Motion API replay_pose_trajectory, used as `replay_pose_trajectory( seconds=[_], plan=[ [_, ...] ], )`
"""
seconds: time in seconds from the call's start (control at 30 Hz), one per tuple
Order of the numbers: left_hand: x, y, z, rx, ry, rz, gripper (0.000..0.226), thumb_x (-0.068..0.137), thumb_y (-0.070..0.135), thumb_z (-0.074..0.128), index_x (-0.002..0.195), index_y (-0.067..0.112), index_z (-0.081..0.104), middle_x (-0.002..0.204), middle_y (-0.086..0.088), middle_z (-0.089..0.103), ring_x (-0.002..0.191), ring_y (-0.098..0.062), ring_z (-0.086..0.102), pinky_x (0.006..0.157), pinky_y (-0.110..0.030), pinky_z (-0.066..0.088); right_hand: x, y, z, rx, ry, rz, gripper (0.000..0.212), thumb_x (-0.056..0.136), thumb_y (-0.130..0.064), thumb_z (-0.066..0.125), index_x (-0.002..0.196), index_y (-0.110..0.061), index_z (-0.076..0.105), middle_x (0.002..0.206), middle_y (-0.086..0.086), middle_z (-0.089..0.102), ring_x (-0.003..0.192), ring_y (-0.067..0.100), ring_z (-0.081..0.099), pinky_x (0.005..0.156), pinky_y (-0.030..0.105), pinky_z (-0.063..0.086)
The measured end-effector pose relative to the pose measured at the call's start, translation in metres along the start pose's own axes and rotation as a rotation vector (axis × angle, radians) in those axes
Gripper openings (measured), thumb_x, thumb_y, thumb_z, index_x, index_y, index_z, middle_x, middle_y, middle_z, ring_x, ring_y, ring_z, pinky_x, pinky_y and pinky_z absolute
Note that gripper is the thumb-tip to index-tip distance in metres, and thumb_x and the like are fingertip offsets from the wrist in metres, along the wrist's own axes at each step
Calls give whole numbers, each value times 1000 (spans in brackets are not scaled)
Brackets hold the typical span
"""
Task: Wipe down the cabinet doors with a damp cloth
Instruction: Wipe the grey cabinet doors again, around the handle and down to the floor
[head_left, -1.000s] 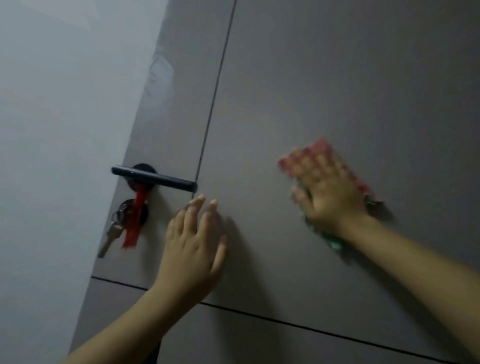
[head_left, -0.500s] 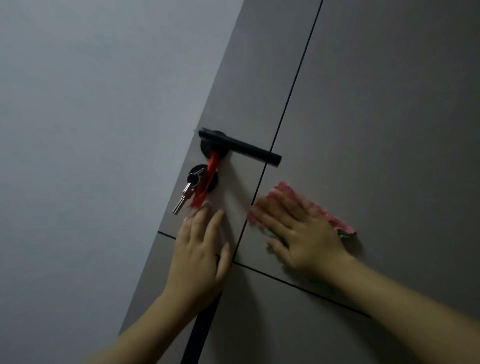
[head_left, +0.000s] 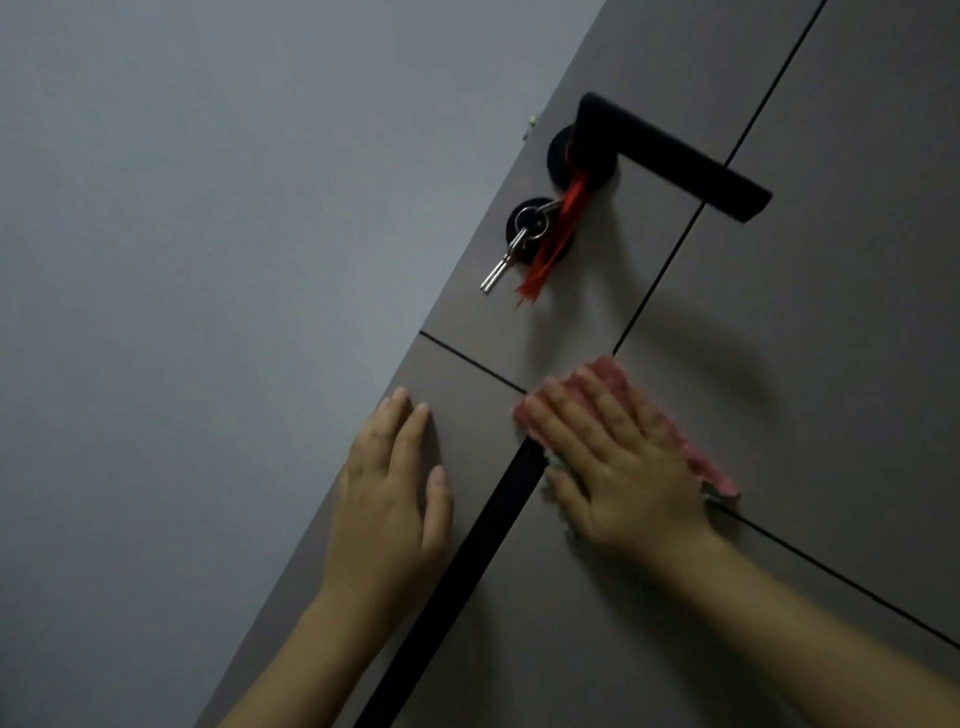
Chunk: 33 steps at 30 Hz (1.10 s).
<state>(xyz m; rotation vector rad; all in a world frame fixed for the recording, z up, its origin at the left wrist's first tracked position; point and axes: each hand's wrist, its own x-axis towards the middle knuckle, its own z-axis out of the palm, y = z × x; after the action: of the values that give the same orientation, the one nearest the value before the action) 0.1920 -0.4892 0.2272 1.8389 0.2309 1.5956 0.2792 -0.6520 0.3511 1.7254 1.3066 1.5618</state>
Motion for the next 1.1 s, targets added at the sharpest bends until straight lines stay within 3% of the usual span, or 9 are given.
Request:
replay_pose_trajectory(
  seconds=[0.23, 0.37, 0.47, 0.57, 0.7, 0.77, 0.9, 1.0, 1.1],
  plan=[
    [-39, -41, 0, 29, 13, 41, 59, 88, 33, 37, 143, 14, 42, 152, -8, 34, 138, -23, 27, 111, -32, 16, 83, -54, 13, 17, 100, 182, 57, 95, -39, 31, 148, -22, 21, 157, 1, 19, 146, 28, 16, 117, 48, 10],
    [-59, -51, 8, 34, -10, 9, 63, 86, 32, 37, 147, 17, 33, 156, -8, 26, 145, -22, 16, 114, -41, 12, 28, -72, 17, -29, -31, -162, 56, 98, -41, 31, 149, -21, 22, 157, 3, 23, 146, 26, 16, 118, 47, 9],
    [-66, -47, 11, 15, -41, -42, 65, 84, 31, 36, 147, 16, 31, 157, -8, 23, 145, -22, 12, 116, -37, 1, -16, -48, 5, -73, -117, -236, 54, 100, -44, 25, 149, -22, 26, 157, 2, 21, 146, 24, 17, 119, 46, 8],
    [-65, -43, 10, -18, -36, -66, 66, 84, 31, 36, 147, 11, 33, 156, -9, 24, 145, -21, 13, 117, -32, -3, 5, -35, 3, -66, -107, -92, 55, 99, -43, 26, 150, -21, 24, 157, 5, 23, 146, 26, 17, 117, 50, 15],
    [-64, -50, 2, -129, 23, -98, 68, 86, 36, 31, 146, 7, 34, 154, -8, 30, 141, -18, 21, 117, -37, 16, 87, -72, 14, -28, 23, 134, 57, 96, -38, 30, 150, -18, 29, 157, 7, 24, 146, 27, 17, 117, 45, 6],
    [-62, -50, -1, -211, 36, -142, 69, 86, 39, 29, 147, 7, 32, 154, -7, 30, 141, -15, 21, 116, -29, 14, 92, -94, 20, -11, 21, 66, 56, 96, -38, 30, 150, -20, 29, 157, 5, 24, 146, 27, 17, 118, 45, 7],
    [-68, -54, 3, -221, 36, -184, 68, 86, 36, 29, 146, 2, 33, 153, -13, 30, 141, -22, 23, 113, -13, 2, -1, -97, 17, -60, -143, -256, 58, 99, -43, 30, 151, -21, 19, 158, 1, 16, 147, 25, 12, 119, 47, 8],
    [-72, -48, 6, -208, 15, -213, 73, 85, 40, 25, 149, 5, 24, 158, -6, 16, 146, -15, 10, 114, -14, -4, -41, -54, 5, -99, -169, -254, 56, 100, -44, 22, 152, -23, 16, 159, 1, 13, 147, 23, 11, 119, 44, 5],
    [-75, -43, 6, -225, 6, -231, 78, 82, 48, 19, 152, 13, 15, 156, 10, -1, 143, -2, -6, 114, -19, -5, -11, -42, 3, -93, -127, -58, 59, 99, -43, 22, 153, -22, 9, 160, 4, 12, 147, 25, 9, 120, 43, 1]
  ],
)
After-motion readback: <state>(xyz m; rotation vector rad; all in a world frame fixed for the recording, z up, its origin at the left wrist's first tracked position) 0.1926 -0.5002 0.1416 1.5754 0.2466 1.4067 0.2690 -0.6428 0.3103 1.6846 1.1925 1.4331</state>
